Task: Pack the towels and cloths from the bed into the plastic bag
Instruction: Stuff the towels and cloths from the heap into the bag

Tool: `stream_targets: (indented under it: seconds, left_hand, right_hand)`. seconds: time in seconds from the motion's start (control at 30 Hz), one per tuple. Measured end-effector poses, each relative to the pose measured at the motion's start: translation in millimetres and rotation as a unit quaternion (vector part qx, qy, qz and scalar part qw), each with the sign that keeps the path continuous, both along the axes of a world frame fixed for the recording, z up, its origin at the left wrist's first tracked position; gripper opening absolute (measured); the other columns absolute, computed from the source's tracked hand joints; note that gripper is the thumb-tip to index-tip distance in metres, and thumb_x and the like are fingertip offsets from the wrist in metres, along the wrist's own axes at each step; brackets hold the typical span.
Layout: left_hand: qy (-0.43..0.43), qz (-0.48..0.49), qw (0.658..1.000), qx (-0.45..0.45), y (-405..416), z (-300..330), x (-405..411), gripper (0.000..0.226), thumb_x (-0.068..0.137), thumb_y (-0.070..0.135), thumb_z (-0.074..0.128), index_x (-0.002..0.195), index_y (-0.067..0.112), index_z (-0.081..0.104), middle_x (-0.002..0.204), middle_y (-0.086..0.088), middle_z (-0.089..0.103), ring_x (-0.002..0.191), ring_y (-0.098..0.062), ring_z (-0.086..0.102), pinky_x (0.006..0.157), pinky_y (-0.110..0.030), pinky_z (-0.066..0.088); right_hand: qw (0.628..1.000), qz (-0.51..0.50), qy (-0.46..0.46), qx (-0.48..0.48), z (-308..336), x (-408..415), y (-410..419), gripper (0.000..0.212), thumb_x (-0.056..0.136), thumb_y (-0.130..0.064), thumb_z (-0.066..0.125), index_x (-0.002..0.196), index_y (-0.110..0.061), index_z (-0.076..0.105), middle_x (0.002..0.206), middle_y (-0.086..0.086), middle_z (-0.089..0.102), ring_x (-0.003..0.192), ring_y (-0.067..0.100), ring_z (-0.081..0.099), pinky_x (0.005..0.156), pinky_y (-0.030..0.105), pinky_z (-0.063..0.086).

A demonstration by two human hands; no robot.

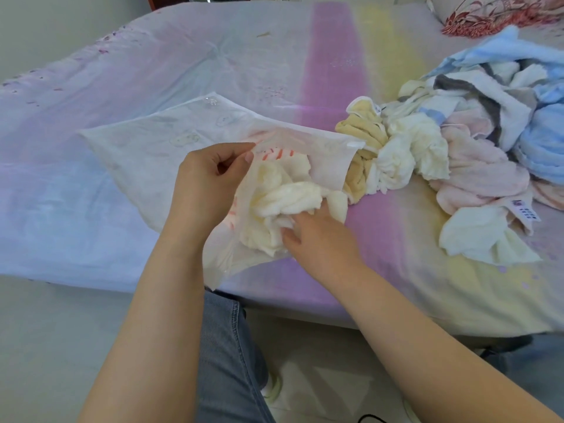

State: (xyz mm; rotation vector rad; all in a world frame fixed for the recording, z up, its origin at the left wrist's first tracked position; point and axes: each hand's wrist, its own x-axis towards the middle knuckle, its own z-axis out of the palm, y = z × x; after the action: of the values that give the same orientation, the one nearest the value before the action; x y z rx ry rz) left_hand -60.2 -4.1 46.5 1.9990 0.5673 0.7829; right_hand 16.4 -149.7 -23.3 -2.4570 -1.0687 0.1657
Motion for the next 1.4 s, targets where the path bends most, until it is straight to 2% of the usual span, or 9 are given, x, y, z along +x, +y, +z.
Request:
stream_targets:
  seconds: [0.1, 0.2, 0.3, 0.47, 0.57, 0.73, 0.9, 1.2, 1.4]
  left_hand:
    - [-0.003, 0.000, 1.000, -0.021, 3.7, -3.8, -1.9, 0.019, 0.093, 0.020, 0.061, 0.106, 0.028, 0.074, 0.093, 0.012, 0.074, 0.090, -0.012, 0.069, 0.084, -0.030, 0.055]
    - [-0.006, 0.001, 0.999, -0.040, -1.4, -9.2, 1.4, 0.021, 0.093, 0.020, 0.061, 0.109, 0.022, 0.074, 0.097, 0.003, 0.075, 0.093, -0.020, 0.069, 0.085, -0.036, 0.055]
    - [-0.008, -0.004, 0.999, -0.045, -7.8, -11.3, 4.9, 0.022, 0.093, 0.020, 0.062, 0.111, 0.020, 0.073, 0.099, -0.001, 0.075, 0.090, -0.022, 0.068, 0.085, -0.033, 0.054]
    - [-0.031, -0.001, 0.998, -0.055, -0.7, -5.4, -4.6, 0.020, 0.093, 0.018, 0.061, 0.108, 0.024, 0.073, 0.097, 0.009, 0.075, 0.087, -0.001, 0.066, 0.083, -0.023, 0.052]
    - [-0.046, 0.006, 0.998, -0.050, 11.3, -2.3, -11.3, 0.020, 0.094, 0.017, 0.060, 0.106, 0.028, 0.072, 0.097, 0.017, 0.073, 0.082, 0.008, 0.064, 0.079, -0.019, 0.052]
    - [-0.039, -0.018, 0.998, -0.052, 22.8, -2.1, -9.1, 0.020, 0.094, 0.016, 0.061, 0.104, 0.029, 0.072, 0.086, 0.019, 0.072, 0.070, 0.009, 0.058, 0.066, -0.012, 0.045]
    - [-0.031, -0.042, 0.997, -0.061, 23.1, 1.5, -7.2, 0.023, 0.094, 0.014, 0.060, 0.095, 0.032, 0.074, 0.084, 0.017, 0.073, 0.067, 0.004, 0.056, 0.063, -0.016, 0.046]
    - [-0.057, -0.004, 0.995, -0.082, 24.9, 11.0, 7.6, 0.017, 0.097, 0.014, 0.056, 0.103, 0.017, 0.072, 0.056, 0.022, 0.062, 0.049, 0.003, 0.047, 0.052, -0.011, 0.037]
    - [-0.003, 0.059, 0.997, 0.047, 24.9, -2.8, 18.7, 0.020, 0.096, 0.027, 0.054, 0.102, 0.026, 0.073, 0.081, 0.020, 0.066, 0.061, 0.003, 0.052, 0.064, -0.014, 0.040]
  right_hand:
    - [0.998, -0.049, -0.022, -0.021, -1.0, -2.0, -20.3, 0.067, 0.090, -0.060, 0.045, 0.145, -0.032, 0.022, 0.158, -0.001, 0.001, 0.110, 0.026, 0.057, 0.070, 0.031, 0.043]
    - [0.995, -0.068, 0.018, -0.071, -10.1, 1.7, -27.4, 0.078, 0.084, -0.067, 0.049, 0.144, -0.030, 0.016, 0.142, 0.007, 0.031, 0.109, 0.029, 0.056, 0.074, 0.036, 0.046]
    - [0.995, -0.015, 0.044, -0.093, -16.0, 7.2, -14.8, 0.039, 0.090, -0.041, 0.051, 0.124, -0.021, 0.047, 0.111, 0.005, 0.059, 0.091, 0.025, 0.058, 0.070, 0.034, 0.048]
    - [0.937, -0.072, 0.235, 0.247, 13.2, 4.8, 13.7, 0.049, 0.085, -0.033, 0.067, 0.122, -0.025, 0.036, 0.097, -0.021, 0.048, 0.090, 0.012, 0.051, 0.077, 0.031, 0.044]
    - [0.926, -0.052, 0.166, 0.335, 19.5, -0.7, 19.2, 0.055, 0.085, -0.023, 0.067, 0.128, -0.030, 0.033, 0.115, -0.017, 0.040, 0.100, 0.003, 0.044, 0.079, 0.028, 0.044]
    - [0.966, 0.094, -0.131, 0.202, -16.8, -15.7, 17.0, 0.060, 0.083, -0.004, 0.056, 0.134, -0.033, 0.042, 0.123, 0.001, 0.036, 0.084, 0.022, 0.054, 0.053, 0.030, 0.043]
    - [0.993, 0.104, -0.051, -0.033, -27.9, 8.2, 69.4, 0.045, 0.092, -0.011, 0.048, 0.137, -0.015, 0.043, 0.131, 0.013, 0.037, 0.093, 0.038, 0.059, 0.065, 0.036, 0.042]
    - [0.991, 0.114, 0.064, 0.019, -21.0, 43.9, 127.9, 0.062, 0.089, -0.004, 0.039, 0.149, -0.015, 0.025, 0.160, 0.008, 0.008, 0.139, 0.028, 0.032, 0.108, 0.041, 0.037]
    - [0.960, 0.064, 0.006, 0.271, -31.4, 25.9, 21.1, 0.032, 0.091, -0.003, 0.046, 0.115, -0.017, 0.062, 0.109, -0.004, 0.063, 0.101, 0.008, 0.058, 0.082, 0.024, 0.048]
